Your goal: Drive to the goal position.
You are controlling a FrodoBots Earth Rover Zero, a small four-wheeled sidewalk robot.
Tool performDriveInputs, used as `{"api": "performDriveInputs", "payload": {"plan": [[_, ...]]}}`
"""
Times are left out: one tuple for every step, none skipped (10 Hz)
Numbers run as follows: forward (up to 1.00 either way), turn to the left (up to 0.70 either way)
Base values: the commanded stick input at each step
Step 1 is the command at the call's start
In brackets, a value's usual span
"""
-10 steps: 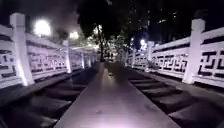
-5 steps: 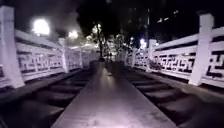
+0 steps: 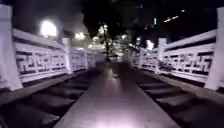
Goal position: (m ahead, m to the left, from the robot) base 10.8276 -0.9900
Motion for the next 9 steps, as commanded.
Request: {"api": "performDriveInputs", "payload": {"plan": [[0.45, 0.27], [0.45, 0.00], [0.45, 0.00], [0.45, 0.00], [0.45, 0.00], [0.45, 0.00], [0.45, 0.00], [0.45, 0.00], [0.45, 0.00]]}}
